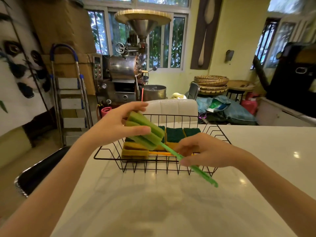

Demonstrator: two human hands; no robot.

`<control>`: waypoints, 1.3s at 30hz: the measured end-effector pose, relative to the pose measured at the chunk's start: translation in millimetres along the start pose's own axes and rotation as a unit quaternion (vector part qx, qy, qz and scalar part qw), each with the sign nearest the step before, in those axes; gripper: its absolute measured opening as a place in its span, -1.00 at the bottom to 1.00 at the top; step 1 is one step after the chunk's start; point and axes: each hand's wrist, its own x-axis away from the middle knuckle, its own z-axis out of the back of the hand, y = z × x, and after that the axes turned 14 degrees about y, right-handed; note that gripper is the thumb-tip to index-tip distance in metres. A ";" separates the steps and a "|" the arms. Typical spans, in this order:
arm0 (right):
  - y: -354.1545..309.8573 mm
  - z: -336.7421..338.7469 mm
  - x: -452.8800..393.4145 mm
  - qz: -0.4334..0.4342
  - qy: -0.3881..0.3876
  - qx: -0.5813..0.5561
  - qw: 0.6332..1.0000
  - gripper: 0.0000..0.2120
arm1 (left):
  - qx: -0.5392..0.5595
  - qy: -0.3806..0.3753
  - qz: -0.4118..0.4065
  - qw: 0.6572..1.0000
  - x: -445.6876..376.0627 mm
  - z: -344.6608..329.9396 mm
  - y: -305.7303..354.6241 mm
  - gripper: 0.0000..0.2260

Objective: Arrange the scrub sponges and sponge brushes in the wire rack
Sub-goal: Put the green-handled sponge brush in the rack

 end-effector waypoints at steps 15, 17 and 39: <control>-7.4 -13.0 -36.1 -0.058 0.268 -0.495 0.825 -0.83 | 0.191 -0.081 0.220 0.953 -18.0 -46.1 -7.1 -0.72; -3.8 -17.8 -36.4 -0.065 0.275 -0.504 0.816 -0.83 | 0.198 -0.083 0.202 0.956 -14.5 -41.6 -10.7 -0.75; 49.0 24.7 -24.8 -0.015 0.101 0.092 0.991 -0.44 | -0.023 -0.106 0.159 0.981 -23.2 -20.4 -63.7 -0.80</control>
